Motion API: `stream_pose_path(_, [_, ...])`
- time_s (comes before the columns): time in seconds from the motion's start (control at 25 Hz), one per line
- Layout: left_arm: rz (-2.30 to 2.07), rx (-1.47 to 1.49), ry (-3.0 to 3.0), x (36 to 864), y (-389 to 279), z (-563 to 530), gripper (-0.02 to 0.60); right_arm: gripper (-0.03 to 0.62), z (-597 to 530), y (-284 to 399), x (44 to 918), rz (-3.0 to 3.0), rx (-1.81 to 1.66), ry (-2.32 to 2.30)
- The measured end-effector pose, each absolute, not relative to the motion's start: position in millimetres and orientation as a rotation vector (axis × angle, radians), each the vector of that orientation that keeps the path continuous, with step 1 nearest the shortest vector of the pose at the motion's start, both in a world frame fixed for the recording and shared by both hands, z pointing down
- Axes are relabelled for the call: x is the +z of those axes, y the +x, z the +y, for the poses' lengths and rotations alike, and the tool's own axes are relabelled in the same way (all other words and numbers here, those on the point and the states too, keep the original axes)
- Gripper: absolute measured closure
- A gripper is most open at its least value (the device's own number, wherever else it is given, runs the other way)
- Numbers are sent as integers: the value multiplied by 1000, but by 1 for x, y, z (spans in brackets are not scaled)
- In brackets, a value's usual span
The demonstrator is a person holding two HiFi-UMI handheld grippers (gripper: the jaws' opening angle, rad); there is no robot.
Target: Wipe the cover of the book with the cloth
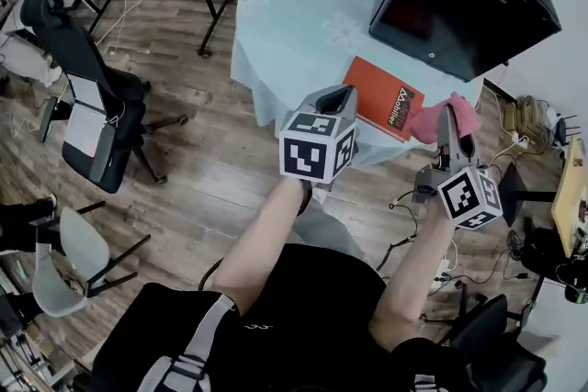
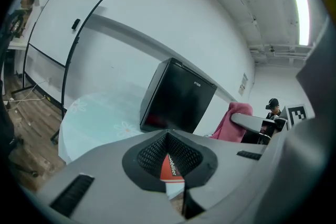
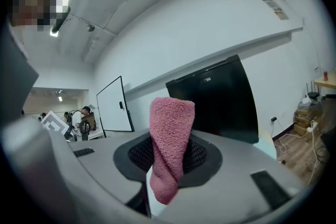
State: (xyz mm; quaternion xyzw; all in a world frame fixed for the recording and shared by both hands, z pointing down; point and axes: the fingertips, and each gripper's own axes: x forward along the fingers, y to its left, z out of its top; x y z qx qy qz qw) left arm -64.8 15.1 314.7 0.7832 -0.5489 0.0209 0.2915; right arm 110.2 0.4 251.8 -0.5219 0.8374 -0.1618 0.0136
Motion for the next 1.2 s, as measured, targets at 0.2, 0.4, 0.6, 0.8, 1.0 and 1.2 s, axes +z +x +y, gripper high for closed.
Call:
stream_pose_path(0.2, [-1450, 112, 2105, 317, -31, -28, 567, 499, -41, 126, 262, 2615, -546, -1577])
stream_pose_path(0.4, [-1392, 144, 2141, 319, 5, -52, 567, 499, -61, 152, 252, 2582, -537, -1578])
stream_pose_path(0.6, [-1350, 209, 2131, 336, 26, -70, 567, 499, -78, 184, 255, 2497, -578, -1616])
stream_pose_path(0.8, [-1275, 288, 2097, 366, 39, -72, 566, 499, -91, 177, 293, 2519, -686, -1647])
stream_pose_path(1.0, [-1257, 323, 2048, 387, 35, -82, 568, 499, -112, 155, 320, 2533, -792, -1593])
stream_pose_path(1.2, [-1259, 365, 1993, 408, 18, -91, 568, 499, -131, 119, 349, 2578, -903, -1533])
